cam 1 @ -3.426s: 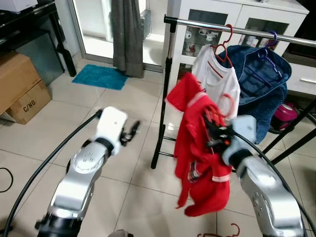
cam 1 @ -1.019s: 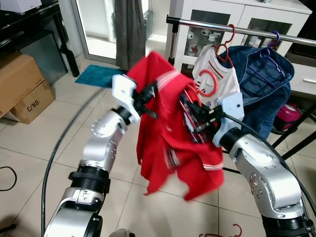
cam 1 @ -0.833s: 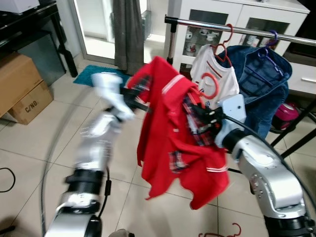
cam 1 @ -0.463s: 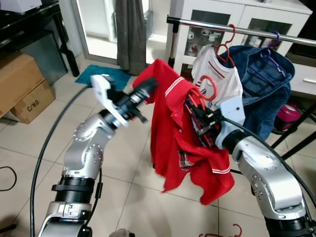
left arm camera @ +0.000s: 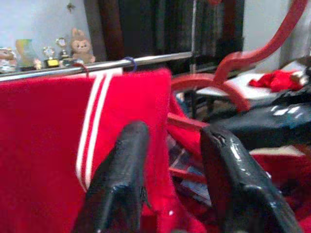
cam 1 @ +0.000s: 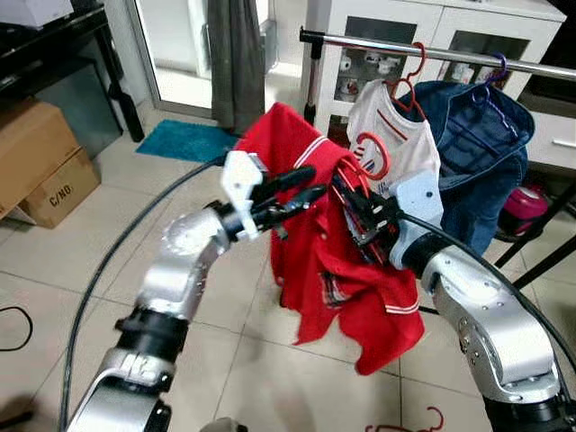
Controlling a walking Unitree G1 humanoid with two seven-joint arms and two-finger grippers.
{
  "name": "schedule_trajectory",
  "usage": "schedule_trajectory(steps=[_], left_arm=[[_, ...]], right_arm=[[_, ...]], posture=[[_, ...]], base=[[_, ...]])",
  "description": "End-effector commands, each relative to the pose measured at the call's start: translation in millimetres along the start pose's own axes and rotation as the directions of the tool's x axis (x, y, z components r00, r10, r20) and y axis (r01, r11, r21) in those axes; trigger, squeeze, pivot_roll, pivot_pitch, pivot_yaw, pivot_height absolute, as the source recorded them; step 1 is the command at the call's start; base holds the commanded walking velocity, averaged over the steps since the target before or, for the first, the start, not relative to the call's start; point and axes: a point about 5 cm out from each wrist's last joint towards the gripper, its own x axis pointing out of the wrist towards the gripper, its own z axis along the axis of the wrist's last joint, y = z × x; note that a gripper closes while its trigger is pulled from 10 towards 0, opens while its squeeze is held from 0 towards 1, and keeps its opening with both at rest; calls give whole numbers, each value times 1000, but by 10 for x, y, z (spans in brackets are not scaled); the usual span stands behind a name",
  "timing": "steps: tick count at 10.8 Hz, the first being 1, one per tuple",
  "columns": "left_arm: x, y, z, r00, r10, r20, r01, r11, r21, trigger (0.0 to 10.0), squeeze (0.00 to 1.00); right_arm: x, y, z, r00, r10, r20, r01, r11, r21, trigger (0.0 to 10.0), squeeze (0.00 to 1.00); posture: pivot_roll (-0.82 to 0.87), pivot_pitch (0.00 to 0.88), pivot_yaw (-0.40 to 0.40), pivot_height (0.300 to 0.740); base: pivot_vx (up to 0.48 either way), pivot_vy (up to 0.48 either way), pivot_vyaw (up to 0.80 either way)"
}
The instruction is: Hang hanger
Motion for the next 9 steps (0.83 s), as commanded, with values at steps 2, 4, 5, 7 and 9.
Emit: schedule_trajectory(steps=[2, 4, 5, 7, 9], left_arm=[[159, 6, 14, 998, 67, -13, -65, 991, 118, 10000, 1000], [271, 65, -38, 980, 198, -33, -187, 959, 210, 10000, 0], [282, 92, -42, 970, 240, -28, -229, 950, 213, 10000, 0], [283, 84, -60, 964, 264, -24, -251, 938, 238, 0, 0], [278, 80, -73, 961, 278, -11, -268, 934, 237, 0, 0]], right_arm=[[-9, 21, 178, 998, -5, 61, 7, 999, -33, 0, 0], [5, 73, 221, 997, 9, 74, -7, 1000, -28, 0, 0], [5, 80, 224, 997, 11, 74, -9, 1000, -27, 0, 0], [8, 65, 216, 998, -1, 68, 3, 1000, -25, 0, 0], [11, 44, 211, 998, -11, 66, 13, 1000, -22, 0, 0]], posture=[[-137, 0, 19, 740], [-138, 0, 20, 740], [-137, 0, 20, 740], [-134, 0, 18, 740], [-132, 0, 14, 740]], base=[[0, 0, 0], [0, 0, 0], [0, 0, 0], [0, 0, 0], [0, 0, 0]])
